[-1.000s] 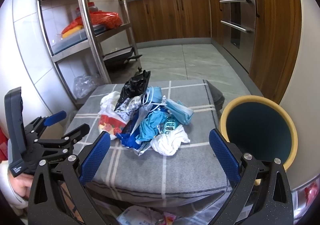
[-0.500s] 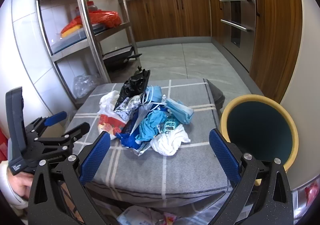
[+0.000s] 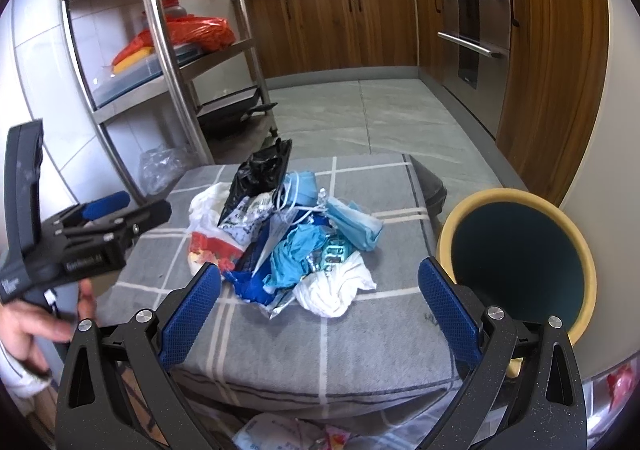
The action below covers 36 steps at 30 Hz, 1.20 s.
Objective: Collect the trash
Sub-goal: 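Grasp the black plastic bag with left tool while right tool grasps blue face masks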
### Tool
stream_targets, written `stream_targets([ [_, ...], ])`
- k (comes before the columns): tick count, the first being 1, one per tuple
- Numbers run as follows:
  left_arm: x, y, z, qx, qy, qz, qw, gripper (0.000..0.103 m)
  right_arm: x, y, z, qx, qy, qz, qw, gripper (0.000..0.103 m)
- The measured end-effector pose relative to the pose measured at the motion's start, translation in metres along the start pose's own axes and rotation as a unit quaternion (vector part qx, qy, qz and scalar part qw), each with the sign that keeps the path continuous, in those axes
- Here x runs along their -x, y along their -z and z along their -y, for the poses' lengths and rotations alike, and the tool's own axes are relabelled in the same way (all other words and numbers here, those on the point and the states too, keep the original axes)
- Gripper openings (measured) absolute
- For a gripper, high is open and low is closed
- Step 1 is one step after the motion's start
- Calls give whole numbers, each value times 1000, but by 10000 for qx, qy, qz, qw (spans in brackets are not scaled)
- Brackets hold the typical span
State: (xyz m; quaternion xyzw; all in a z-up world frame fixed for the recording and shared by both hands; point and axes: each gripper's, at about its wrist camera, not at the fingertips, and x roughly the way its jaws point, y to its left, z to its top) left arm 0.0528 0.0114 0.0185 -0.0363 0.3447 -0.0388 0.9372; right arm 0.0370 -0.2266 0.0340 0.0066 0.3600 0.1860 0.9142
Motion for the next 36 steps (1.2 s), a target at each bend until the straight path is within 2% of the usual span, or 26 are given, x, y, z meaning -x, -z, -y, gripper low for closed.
stream_targets([
  [2, -8, -13, 1, 3, 182, -168, 9997, 96, -2, -6, 3, -60, -5, -15, 10000, 98],
  [9, -37, -41, 12, -309, 355, -433, 9980, 87, -19, -29, 21, -258, 29, -136, 9996, 98],
  [13, -68, -54, 13, -277, 430, -739, 9960, 75, -34, -45, 31, -264, -53, -214, 9994, 98],
  [14, -73, -56, 12, -249, 432, -806, 9955, 71, -38, -47, 32, -258, -72, -229, 9994, 96],
  [18, -103, -62, 7, -68, 406, -1178, 9922, 68, -66, -59, 42, -206, -182, -456, 9986, 89],
  [20, -115, -61, 4, -18, 406, -1355, 9899, 65, -81, -61, 45, -170, -195, -577, 9980, 78],
  [22, -126, -61, 3, -2, 409, -1515, 9876, 63, -96, -63, 49, -154, -254, -761, 9967, 73],
  [27, -142, -57, 1, 42, 423, -1783, 9831, 58, -136, -58, 51, -70, -351, -1199, 9921, 73],
  [30, -148, -55, 0, 34, 476, -1876, 9811, 49, -157, -55, 52, -79, -368, -1373, 9898, 69],
  [32, -151, -53, -1, 63, 519, -1954, 9793, 30, -169, -51, 53, -77, -360, -1478, 9883, 64],
  [36, -150, -51, -2, 84, 637, -1996, 9778, 18, -188, -41, 58, -115, -335, -1714, 9846, 51],
])
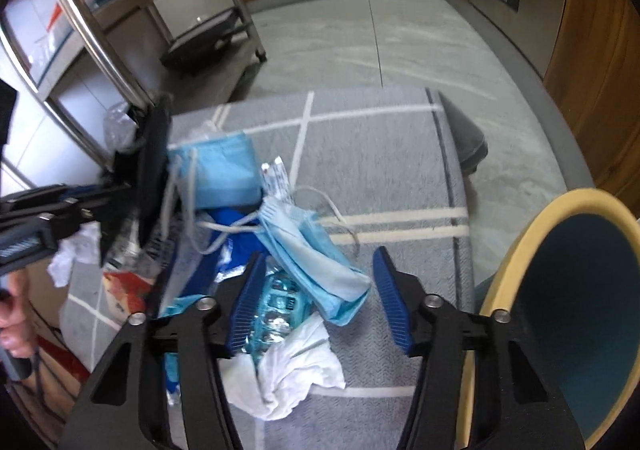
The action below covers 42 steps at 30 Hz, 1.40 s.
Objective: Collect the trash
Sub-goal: 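Grasp the black plastic bag with left tool while right tool grasps blue face masks, then carry both items over the teal bin and open both tools to drop them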
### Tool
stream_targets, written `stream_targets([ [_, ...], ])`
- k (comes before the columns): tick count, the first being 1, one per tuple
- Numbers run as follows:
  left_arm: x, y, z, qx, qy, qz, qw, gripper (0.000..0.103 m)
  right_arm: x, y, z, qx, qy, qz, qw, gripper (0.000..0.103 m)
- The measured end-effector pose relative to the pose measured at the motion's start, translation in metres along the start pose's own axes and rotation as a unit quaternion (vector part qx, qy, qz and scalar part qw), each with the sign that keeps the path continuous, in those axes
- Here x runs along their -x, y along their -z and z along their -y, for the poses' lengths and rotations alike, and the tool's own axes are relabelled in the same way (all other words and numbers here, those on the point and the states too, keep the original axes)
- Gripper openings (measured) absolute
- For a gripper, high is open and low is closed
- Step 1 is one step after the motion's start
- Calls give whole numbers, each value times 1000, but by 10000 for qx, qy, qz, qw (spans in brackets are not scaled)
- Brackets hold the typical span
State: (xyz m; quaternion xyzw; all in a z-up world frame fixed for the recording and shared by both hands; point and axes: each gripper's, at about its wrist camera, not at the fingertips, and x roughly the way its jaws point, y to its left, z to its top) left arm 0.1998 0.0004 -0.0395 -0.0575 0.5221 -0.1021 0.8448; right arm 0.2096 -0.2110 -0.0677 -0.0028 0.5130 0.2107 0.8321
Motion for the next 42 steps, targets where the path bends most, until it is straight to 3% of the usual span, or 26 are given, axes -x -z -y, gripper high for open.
stream_targets([
  [2, 3, 1, 0, 2, 40, 42, 10000, 14, -5, 3, 2, -13, -9, -60, 10000, 38],
  [8, 16, 0, -5, 206, 289, 255, 9990, 8, 7, 4, 3, -122, -156, 86, 9998, 27],
  [21, 73, -2, -10, 645, 912, 1234, 9861, 7, 82, 11, 3, -405, -372, 817, 9951, 26],
  [28, 87, -5, -3, 619, 1107, 1633, 9784, 7, 122, 28, 17, -675, -348, 1242, 9893, 25],
  [35, 83, -5, 16, 434, 1324, 1563, 9778, 7, 158, 53, 45, -1070, -156, 1585, 9814, 25],
  [42, 61, 1, 77, -184, 1667, 1164, 9789, 7, 187, 80, 82, -1603, 206, 1882, 9688, 25],
])
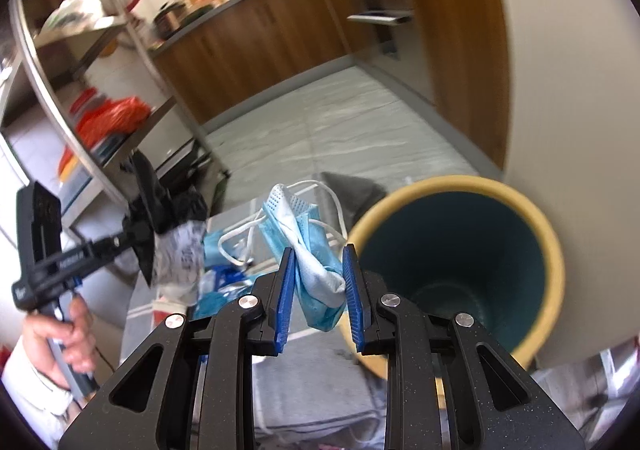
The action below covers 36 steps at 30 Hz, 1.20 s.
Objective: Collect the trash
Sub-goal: 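Carry both items over the teal bin and open both tools to drop them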
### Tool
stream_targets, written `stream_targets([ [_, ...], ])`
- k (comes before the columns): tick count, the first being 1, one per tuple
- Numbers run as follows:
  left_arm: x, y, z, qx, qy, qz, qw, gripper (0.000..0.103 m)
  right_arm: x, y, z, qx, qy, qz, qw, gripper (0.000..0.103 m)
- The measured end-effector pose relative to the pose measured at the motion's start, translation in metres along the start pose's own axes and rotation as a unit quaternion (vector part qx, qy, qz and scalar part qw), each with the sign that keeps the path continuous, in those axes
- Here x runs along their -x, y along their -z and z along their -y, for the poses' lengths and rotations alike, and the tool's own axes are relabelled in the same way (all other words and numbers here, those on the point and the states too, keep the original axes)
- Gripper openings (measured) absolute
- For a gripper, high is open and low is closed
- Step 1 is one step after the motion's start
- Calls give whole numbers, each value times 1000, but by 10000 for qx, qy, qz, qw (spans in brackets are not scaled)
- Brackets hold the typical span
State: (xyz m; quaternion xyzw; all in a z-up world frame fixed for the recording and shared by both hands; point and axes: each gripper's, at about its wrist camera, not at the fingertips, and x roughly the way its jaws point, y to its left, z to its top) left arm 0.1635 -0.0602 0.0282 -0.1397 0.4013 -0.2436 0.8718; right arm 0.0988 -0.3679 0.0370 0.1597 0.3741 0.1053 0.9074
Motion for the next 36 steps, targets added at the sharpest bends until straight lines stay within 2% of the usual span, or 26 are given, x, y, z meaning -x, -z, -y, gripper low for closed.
stream_targets([
  [4, -28, 6, 39, -356, 153, -265, 9989, 7, 13, 1, 26, -331, 462, 220, 9981, 25],
  [12, -78, 6, 89, -299, 676, -609, 9954, 7, 28, 6, 72, -963, 1060, 477, 9885, 26],
  [19, -133, 11, 115, -38, 943, -993, 9906, 7, 33, 17, 94, -1249, 1246, 480, 9831, 26],
  [25, -173, 25, 115, 520, 1479, -1264, 9795, 7, 31, 18, 94, -1355, 1267, 502, 9814, 26],
  [28, -191, 31, 114, 601, 1369, -1429, 9784, 8, 27, 16, 92, -1356, 1262, 475, 9815, 26],
  [30, -201, 35, 113, 529, 1117, -1556, 9801, 12, 25, 15, 92, -1347, 1283, 437, 9816, 26],
  [32, -206, 40, 111, 432, 890, -1676, 9809, 27, 20, 13, 94, -1350, 1289, 379, 9817, 26],
  [33, -206, 42, 109, 420, 838, -1672, 9815, 31, 17, 14, 95, -1355, 1290, 324, 9818, 26],
  [35, -204, 43, 105, 397, 741, -1662, 9825, 47, 13, 14, 95, -1348, 1284, 244, 9822, 26],
  [36, -202, 42, 104, 378, 698, -1661, 9829, 51, 9, 15, 95, -1324, 1279, 186, 9827, 26],
])
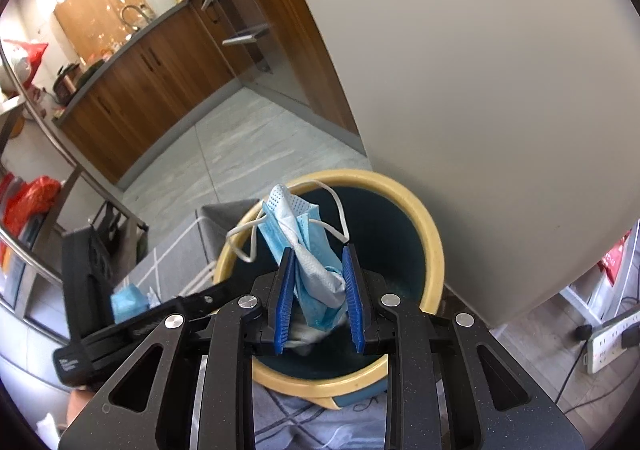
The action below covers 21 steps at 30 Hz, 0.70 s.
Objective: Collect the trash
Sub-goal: 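Carry both items over the teal bin and open both tools to drop them, then move both tools back over the trash pile on the mat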
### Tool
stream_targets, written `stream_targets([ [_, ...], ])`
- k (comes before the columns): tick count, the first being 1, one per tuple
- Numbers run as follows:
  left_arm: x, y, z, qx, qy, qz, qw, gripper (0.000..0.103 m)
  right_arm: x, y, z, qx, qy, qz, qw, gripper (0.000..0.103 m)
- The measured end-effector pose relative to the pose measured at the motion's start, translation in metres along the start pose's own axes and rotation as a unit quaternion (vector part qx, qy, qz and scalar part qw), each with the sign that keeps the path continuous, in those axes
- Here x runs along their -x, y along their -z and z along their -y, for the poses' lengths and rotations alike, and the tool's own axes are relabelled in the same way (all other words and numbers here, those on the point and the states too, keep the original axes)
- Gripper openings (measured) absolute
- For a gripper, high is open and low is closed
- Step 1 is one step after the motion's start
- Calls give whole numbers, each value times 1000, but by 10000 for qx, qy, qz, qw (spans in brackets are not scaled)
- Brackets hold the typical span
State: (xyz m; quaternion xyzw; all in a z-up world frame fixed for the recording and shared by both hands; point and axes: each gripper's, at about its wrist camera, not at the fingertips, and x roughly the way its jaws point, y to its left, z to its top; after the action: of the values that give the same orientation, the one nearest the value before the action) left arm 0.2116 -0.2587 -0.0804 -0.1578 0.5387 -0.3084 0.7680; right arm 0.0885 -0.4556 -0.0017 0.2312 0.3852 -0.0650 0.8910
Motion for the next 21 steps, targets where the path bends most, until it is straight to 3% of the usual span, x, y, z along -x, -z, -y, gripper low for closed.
stream_targets([
  [9, 55, -3, -10, -261, -360, 450, 9980, 61, -14, 4, -13, 227, 44, -258, 9994, 30],
  [17, 105, -7, -23, -423, -779, 944, 9916, 66, -18, 4, -26, 389, 64, -245, 9989, 53],
  [21, 126, -6, -29, -527, -1024, 1122, 9870, 70, -17, 4, -31, 417, 24, -188, 9989, 59],
])
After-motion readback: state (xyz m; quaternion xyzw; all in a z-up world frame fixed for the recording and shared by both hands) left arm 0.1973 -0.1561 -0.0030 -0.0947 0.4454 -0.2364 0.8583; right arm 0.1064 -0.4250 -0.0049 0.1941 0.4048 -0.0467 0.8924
